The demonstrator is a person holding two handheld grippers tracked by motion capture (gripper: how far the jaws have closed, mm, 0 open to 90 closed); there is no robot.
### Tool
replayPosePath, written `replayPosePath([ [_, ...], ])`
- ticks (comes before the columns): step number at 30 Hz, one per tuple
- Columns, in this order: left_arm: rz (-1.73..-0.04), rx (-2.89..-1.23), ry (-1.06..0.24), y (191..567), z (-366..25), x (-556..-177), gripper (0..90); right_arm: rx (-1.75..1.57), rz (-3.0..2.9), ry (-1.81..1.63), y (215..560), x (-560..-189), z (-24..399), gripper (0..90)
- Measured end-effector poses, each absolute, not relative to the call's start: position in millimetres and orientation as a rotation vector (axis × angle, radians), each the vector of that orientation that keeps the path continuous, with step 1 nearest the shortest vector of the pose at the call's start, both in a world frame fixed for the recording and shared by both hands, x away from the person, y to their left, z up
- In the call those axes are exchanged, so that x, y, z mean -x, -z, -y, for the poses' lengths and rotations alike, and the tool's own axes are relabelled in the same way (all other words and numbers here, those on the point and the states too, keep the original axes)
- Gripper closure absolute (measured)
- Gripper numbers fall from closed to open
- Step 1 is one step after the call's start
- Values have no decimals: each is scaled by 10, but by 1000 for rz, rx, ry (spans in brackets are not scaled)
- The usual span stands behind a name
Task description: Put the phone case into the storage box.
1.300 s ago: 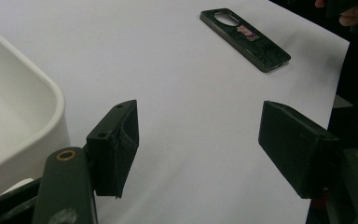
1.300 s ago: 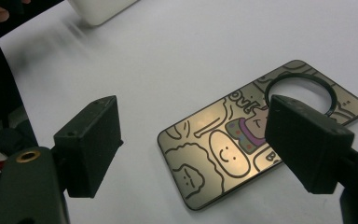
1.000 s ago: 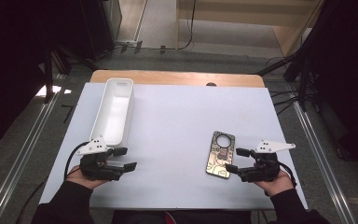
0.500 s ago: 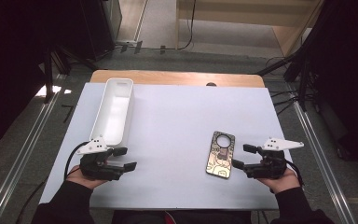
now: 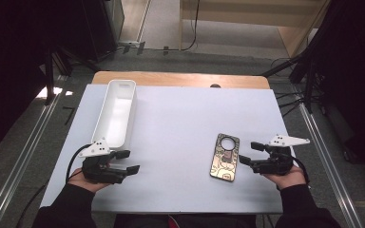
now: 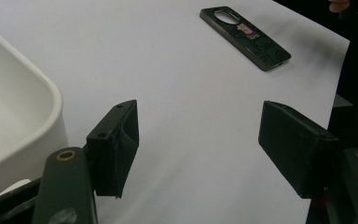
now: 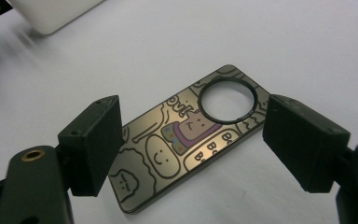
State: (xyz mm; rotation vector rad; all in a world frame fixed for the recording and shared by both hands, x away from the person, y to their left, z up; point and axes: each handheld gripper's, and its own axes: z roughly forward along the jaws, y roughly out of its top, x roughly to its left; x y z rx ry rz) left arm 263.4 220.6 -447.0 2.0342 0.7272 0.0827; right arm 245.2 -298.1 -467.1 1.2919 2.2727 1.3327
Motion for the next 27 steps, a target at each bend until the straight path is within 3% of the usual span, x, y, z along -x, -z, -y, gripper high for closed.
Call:
replayPosePath([
  [8, -726, -2034, -81, 4473, -2205, -2637, 286, -1283, -2267, -1316, 4694, -2483, 2972, 264],
  [10, -727, -2036, -81, 4472, -2203, -2635, 286, -1292, -2264, -1324, 4708, -2508, 2978, 353],
  [12, -725, -2036, -81, 4470, -2203, -2635, 286, -1302, -2269, -1318, 4715, -2520, 2981, 376],
  [13, -724, -2036, -80, 4470, -2203, -2635, 286, -1328, -2275, -1305, 4741, -2549, 2985, 446],
  [14, -724, -2037, -82, 4471, -2203, -2635, 286, -1328, -2275, -1305, 4741, -2549, 2985, 446],
  [15, -725, -2037, -81, 4471, -2204, -2636, 286, -1349, -2278, -1283, 4765, -2569, 2989, 521],
  [16, -725, -2035, -81, 4473, -2204, -2637, 286, -1349, -2278, -1283, 4765, -2569, 2989, 521],
  [23, -720, -2032, -94, 4463, -2202, -2633, 286, -1344, -2337, -1254, 4852, -2570, 2979, 814],
  [27, -720, -2027, -96, 4464, -2208, -2639, 286, -1324, -2370, -1224, 4906, -2566, 2946, 884],
])
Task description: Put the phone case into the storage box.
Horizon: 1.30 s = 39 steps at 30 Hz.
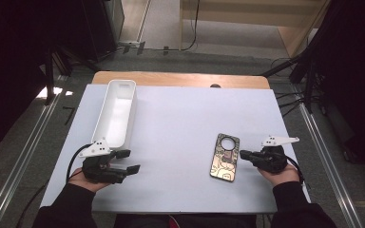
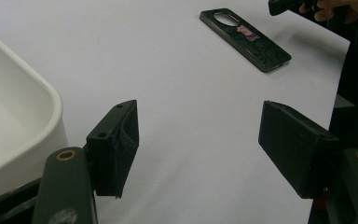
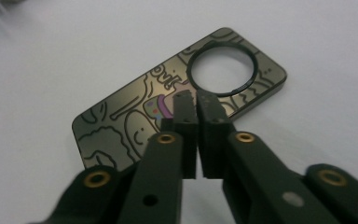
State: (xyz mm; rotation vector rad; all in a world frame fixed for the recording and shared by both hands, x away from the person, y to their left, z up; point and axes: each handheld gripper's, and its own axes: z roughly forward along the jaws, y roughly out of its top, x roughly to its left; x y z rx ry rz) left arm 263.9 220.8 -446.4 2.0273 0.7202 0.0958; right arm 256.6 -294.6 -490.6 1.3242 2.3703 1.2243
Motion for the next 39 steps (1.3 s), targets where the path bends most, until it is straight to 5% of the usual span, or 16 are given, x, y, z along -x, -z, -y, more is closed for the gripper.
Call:
replayPosePath([
  [39, -723, -2030, -102, 4470, -2210, -2648, 265, -1267, -2568, -1106, 5121, -2603, 2691, 885],
])
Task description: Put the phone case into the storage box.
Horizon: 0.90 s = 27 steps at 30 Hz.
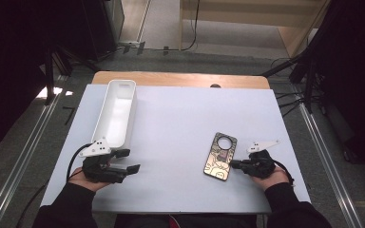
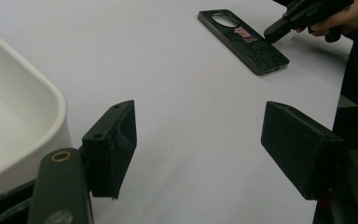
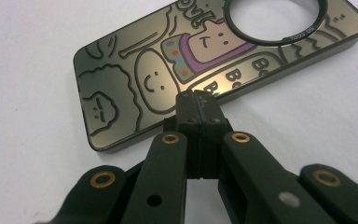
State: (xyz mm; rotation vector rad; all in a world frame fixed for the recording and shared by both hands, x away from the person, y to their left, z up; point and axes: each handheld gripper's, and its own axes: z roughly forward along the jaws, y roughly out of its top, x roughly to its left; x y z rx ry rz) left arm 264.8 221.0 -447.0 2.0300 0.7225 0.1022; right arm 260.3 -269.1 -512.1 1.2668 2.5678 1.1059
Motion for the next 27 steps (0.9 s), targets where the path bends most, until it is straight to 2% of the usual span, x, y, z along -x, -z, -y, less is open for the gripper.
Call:
replayPosePath([
  [27, -725, -2034, -98, 4482, -2213, -2639, 265, -1177, -2580, -1145, 5131, -2877, 2264, 884],
])
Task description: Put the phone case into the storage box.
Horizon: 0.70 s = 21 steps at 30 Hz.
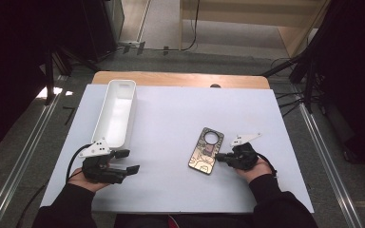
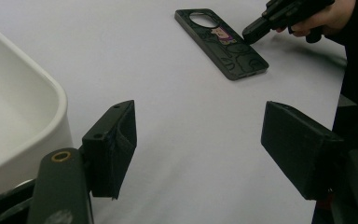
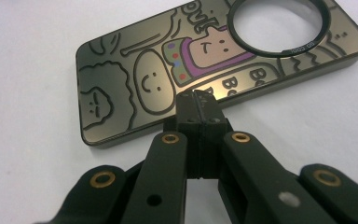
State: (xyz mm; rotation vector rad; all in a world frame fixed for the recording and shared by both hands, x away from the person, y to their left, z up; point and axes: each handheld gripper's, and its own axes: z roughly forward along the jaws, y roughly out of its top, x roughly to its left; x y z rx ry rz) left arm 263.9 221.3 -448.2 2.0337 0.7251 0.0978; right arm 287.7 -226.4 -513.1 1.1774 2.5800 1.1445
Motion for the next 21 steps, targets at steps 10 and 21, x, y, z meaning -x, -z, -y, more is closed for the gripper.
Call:
replayPosePath([
  [10, -725, -2032, -96, 4481, -2213, -2644, 265, -1182, -2559, -1190, 5157, -2974, 2067, 884],
  [21, -723, -2031, -94, 4485, -2218, -2651, 265, -1191, -2579, -1183, 5154, -2980, 2005, 884],
])
